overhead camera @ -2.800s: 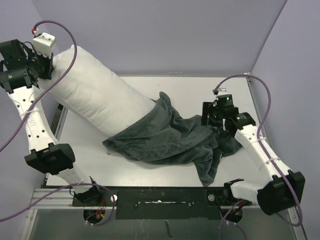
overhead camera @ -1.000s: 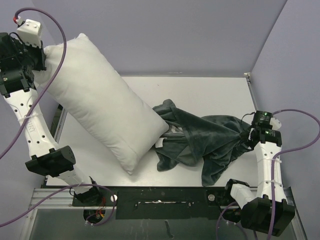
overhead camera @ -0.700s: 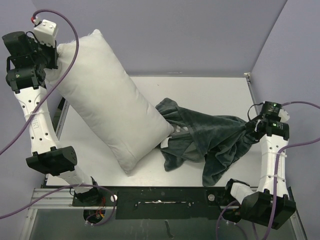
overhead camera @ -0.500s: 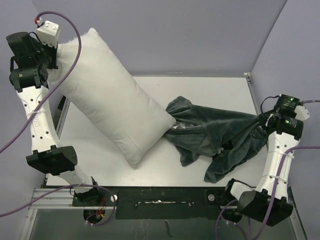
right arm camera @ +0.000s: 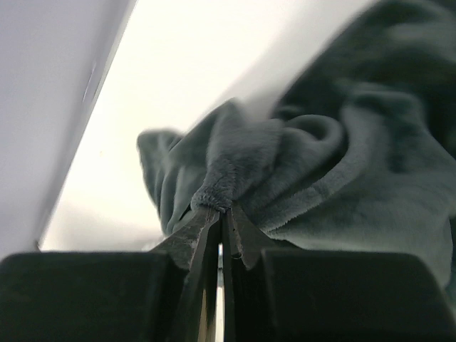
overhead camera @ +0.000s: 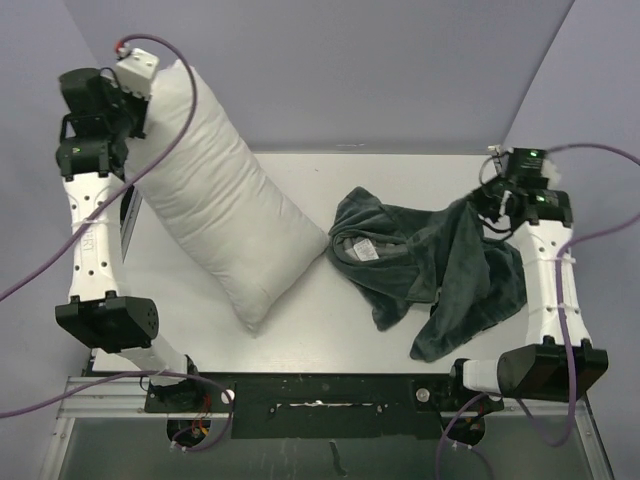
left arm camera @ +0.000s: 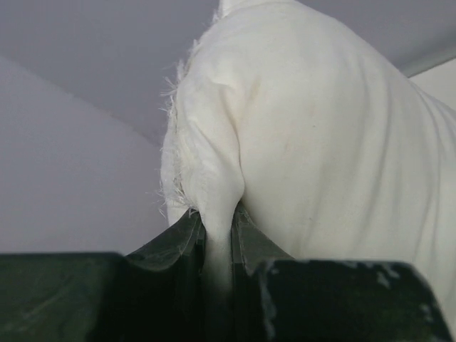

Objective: Remove the pillowcase from the pillow

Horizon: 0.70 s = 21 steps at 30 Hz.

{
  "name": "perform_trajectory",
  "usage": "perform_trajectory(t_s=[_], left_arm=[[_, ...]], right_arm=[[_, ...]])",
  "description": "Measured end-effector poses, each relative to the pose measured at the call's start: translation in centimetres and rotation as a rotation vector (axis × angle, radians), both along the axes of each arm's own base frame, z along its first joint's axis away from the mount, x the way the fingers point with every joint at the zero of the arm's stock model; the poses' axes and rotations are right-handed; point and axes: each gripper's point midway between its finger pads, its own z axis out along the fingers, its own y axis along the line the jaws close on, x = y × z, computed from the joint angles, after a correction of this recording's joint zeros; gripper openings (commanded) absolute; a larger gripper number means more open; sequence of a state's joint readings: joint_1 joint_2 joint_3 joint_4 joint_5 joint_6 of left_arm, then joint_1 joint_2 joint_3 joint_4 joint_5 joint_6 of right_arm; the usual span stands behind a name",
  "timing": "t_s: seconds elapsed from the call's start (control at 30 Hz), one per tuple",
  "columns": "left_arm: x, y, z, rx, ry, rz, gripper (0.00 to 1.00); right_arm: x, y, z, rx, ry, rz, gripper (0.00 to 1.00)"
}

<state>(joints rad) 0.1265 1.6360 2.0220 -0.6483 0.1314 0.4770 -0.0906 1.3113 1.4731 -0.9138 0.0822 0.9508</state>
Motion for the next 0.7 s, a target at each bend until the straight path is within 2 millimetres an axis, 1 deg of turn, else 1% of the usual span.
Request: perform_trajectory(t_s=[0.03, 0.07, 0.1, 0.13, 0.2, 0.23, 0.33, 0.37, 0.4, 0.43, 0.47, 0.53, 0.6, 0.67, 0.7], left_arm=[[0.2, -2.4, -0.6, 0.007, 0.012, -0.05, 0.0], [0.2, -4.6, -1.0, 0.011, 0.021, -0.095, 0.0], [0.2, -7.0, -1.4, 0.014, 0.029, -0.144, 0.0], [0.0, -9.2, -1.4, 0.014, 0.031, -0.191, 0.0], [-0.7, -13.1, -1.4, -0.001, 0.036, -0.283, 0.0], [-1.4, -15.2, -1.5, -0.012, 0.043, -0.333, 0.0], [-3.2, -19.2, -1.8, -0.042, 0.065, -0.435, 0.0], [-3.7, -20.2, -2.2, -0.048, 0.078, -0.461, 0.03], [-4.1, -20.7, -2.9, -0.048, 0.094, -0.476, 0.16], [-4.3, -21.0, -3.6, -0.046, 0.112, -0.481, 0.35], [-4.3, -21.0, -4.6, -0.04, 0.133, -0.479, 0.47], [-4.1, -20.5, -6.9, -0.011, 0.179, -0.462, 0.61], [-3.9, -19.4, -8.9, 0.011, 0.222, -0.427, 0.74], [-3.6, -18.4, -9.7, 0.023, 0.237, -0.399, 0.96], [-3.4, -17.8, -9.6, 0.024, 0.235, -0.383, 0.98]], right_arm=[[1.1, 2.0, 0.1, -0.023, -0.011, 0.067, 0.0], [1.7, 3.5, -0.2, -0.038, -0.013, 0.121, 0.04], [2.1, 5.0, -0.6, -0.054, -0.004, 0.177, 0.11], [2.4, 6.0, -1.2, -0.069, 0.015, 0.224, 0.22], [3.2, 6.9, -2.5, -0.11, 0.052, 0.291, 0.4], [3.6, 7.1, -3.0, -0.123, 0.065, 0.307, 0.45], [3.8, 7.0, -5.1, -0.182, 0.108, 0.365, 0.6], [3.4, 6.7, -5.6, -0.2, 0.117, 0.378, 0.64], [3.0, 6.5, -6.1, -0.218, 0.125, 0.39, 0.67], [2.4, 6.3, -6.5, -0.234, 0.131, 0.403, 0.69], [1.9, 6.1, -6.6, -0.248, 0.136, 0.414, 0.72], [1.0, 5.9, -6.2, -0.278, 0.127, 0.439, 0.75], [0.7, 5.7, -5.0, -0.31, 0.091, 0.46, 0.76], [0.3, 5.7, -3.8, -0.341, 0.055, 0.479, 0.76], [0.0, 5.8, -3.3, -0.356, 0.04, 0.492, 0.77]])
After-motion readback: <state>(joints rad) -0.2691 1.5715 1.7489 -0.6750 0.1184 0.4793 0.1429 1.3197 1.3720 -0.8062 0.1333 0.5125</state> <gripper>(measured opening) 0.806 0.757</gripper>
